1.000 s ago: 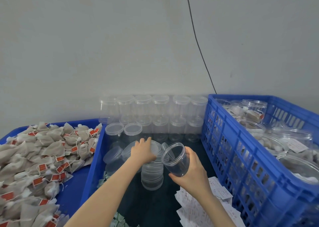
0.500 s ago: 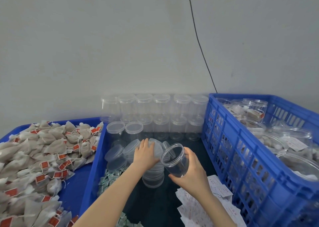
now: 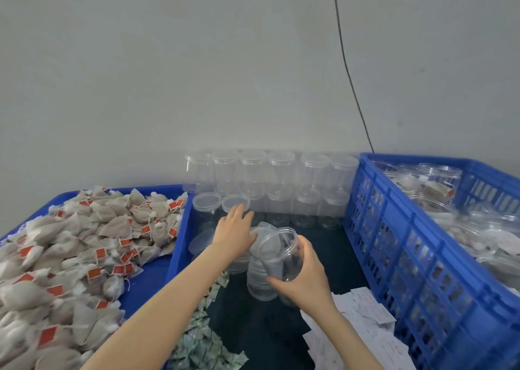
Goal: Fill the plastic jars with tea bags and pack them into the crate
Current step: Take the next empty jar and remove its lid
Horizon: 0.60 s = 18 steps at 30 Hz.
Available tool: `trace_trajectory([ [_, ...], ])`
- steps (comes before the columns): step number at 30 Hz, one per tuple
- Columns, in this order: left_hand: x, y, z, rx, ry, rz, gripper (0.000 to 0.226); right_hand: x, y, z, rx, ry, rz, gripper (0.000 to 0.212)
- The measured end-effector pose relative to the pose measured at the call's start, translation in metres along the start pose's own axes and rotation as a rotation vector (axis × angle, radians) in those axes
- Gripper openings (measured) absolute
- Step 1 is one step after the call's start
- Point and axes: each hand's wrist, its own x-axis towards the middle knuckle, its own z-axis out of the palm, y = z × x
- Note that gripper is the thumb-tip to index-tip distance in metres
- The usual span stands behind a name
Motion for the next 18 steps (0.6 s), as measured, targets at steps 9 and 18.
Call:
trace_trajectory([
  [9, -0.048, -0.111, -0.035, 0.025, 0.153, -0.253, 0.071, -0.005, -0.053, 0.064, 0.223, -0.164, -0.139, 0.090],
  [18, -0.106, -0.194, 0.011, 0.172, -0.338, -0.444, 0.053, -0.025, -0.052, 0.097, 0.242, -0.247, -0.157, 0.086],
])
